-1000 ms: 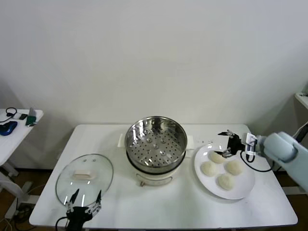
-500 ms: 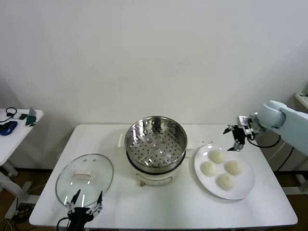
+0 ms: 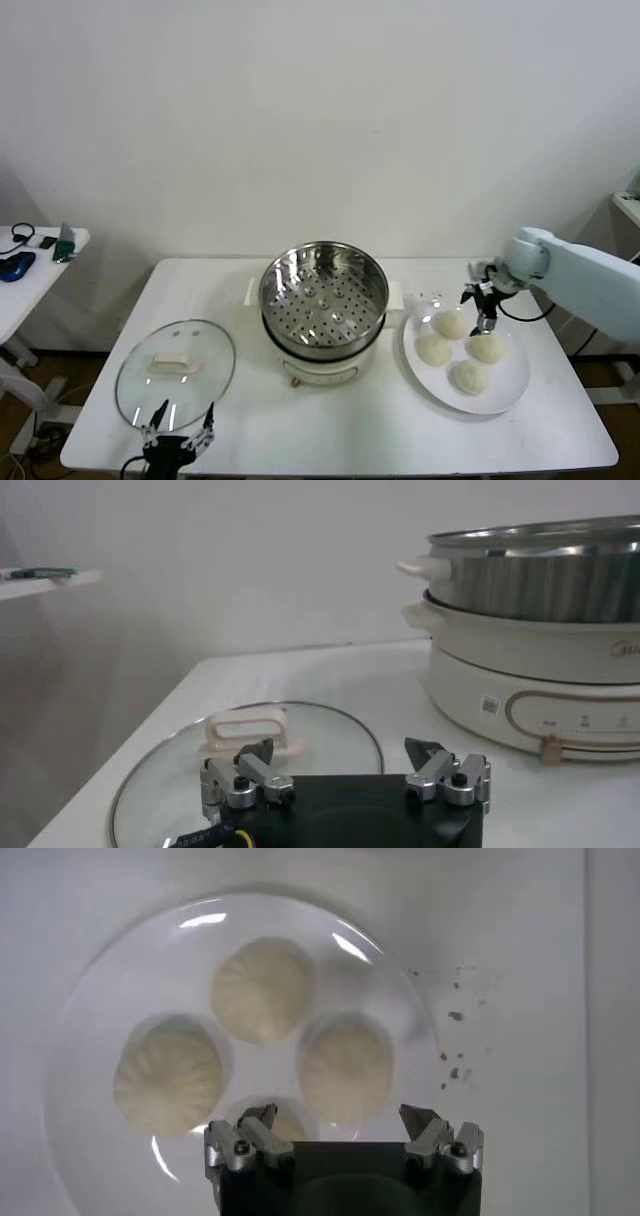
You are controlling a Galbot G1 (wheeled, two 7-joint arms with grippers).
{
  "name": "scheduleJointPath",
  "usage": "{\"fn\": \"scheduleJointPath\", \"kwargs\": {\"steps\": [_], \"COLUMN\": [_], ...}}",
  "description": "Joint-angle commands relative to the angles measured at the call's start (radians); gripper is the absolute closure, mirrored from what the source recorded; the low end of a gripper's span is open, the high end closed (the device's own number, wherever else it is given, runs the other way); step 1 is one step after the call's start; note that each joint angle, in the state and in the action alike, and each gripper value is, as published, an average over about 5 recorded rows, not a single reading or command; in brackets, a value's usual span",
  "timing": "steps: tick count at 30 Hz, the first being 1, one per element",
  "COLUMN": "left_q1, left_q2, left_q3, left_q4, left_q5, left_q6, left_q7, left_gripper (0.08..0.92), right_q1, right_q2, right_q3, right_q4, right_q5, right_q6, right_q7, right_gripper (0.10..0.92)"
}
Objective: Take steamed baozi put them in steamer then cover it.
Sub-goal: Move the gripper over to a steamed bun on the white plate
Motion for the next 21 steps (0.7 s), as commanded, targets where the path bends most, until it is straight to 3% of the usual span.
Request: {"fn": "scheduleJointPath", "kwargs": {"steps": [1,10,21], "left_q1": [0.000,0.004,0.001], "left_q2": [-0.001,-0.002,-0.005], "left_q3": [0.001,0.000,0.009], "left_q4": [0.005,0.005,0.008], "left_q5": [0.001,-0.001,0.006], "left_q6": [0.000,-0.002,0.000], "left_q7": [0.000,-0.001,-0.002], "left_gripper": [0.177,0.177,0.177], "right_q1": [-0.057,-0.060,-0.044], "right_q2": [0.094,0.092,0.091], "right_q3": [0.031,0.015,0.012], "right_q4": [-0.120,-0.113,-0.111], "right_q5": [-0.011,-0.013,-0.022], "right_q6": [0.008,-0.010,0.000], "right_q7": [0.013,-0.003,0.008], "right_gripper": [0.203,0.208,0.361]}}
